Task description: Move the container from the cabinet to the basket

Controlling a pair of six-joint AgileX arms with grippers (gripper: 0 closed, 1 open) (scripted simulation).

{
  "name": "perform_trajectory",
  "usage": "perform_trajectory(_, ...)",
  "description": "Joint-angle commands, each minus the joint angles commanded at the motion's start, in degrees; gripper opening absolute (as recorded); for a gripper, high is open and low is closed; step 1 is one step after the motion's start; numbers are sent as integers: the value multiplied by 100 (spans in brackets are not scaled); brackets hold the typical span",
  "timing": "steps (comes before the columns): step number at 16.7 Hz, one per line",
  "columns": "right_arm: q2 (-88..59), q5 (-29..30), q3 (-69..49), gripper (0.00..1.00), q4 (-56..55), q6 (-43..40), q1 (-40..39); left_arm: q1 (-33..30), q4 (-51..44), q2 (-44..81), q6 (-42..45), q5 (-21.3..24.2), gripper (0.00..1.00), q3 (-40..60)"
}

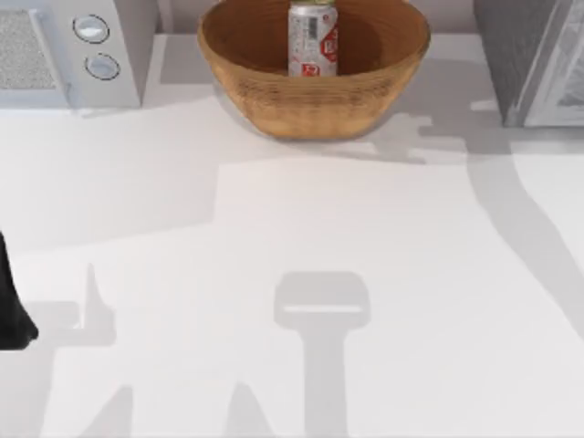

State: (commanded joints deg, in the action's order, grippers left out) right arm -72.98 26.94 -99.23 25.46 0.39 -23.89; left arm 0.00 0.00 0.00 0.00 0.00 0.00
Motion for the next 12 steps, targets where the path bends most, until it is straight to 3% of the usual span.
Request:
perform_trajectory(7,-810,-439,-569,100,-246,10,451,0,0,0,0,0,100,0)
perform_trajectory(12,-714,-433,-511,100,-245,-2,419,0,0,0,0,0,100,0)
